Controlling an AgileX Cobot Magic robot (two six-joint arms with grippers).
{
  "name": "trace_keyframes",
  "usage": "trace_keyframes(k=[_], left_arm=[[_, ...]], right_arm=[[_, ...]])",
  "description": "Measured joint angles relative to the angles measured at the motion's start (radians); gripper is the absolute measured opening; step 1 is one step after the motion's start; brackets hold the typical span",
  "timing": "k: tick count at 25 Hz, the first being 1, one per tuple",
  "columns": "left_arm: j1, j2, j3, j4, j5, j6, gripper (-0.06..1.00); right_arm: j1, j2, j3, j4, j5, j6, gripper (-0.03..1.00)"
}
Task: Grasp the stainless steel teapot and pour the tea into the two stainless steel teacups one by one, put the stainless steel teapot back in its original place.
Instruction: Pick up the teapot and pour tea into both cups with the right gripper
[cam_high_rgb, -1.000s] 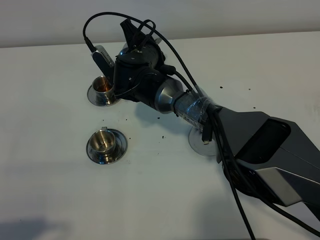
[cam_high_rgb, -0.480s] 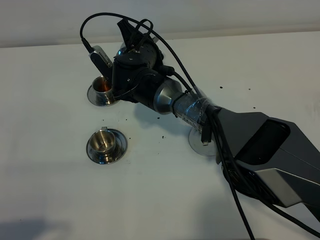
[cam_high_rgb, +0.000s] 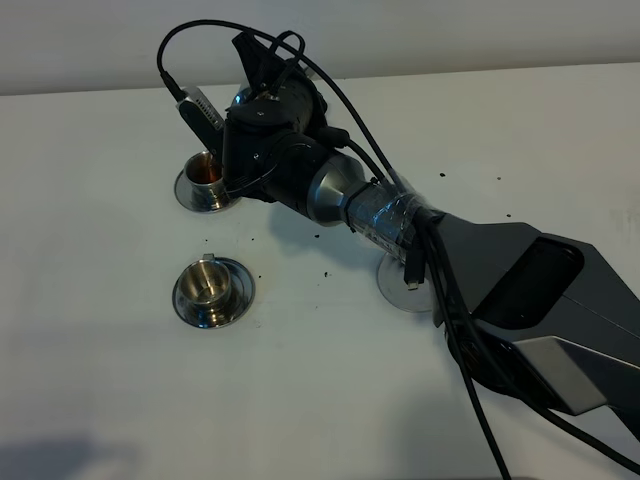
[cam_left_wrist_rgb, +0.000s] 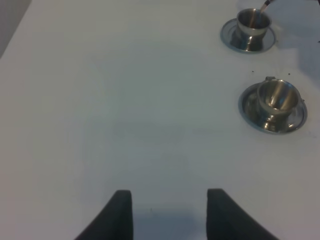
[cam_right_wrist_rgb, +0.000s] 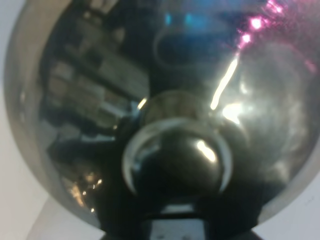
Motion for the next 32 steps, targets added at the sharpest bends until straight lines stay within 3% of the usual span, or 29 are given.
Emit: trace_keyframes(k=[26,32], left_arm=[[0.0,0.0,0.0,0.0,0.0,0.0,0.38],[0.0,0.0,0.0,0.0,0.0,0.0,0.38]], right_arm=[[0.0,0.0,0.0,0.001,0.011,-0.001,0.18],[0.0,0.0,0.0,0.082,0.018,-0.001,0.18]])
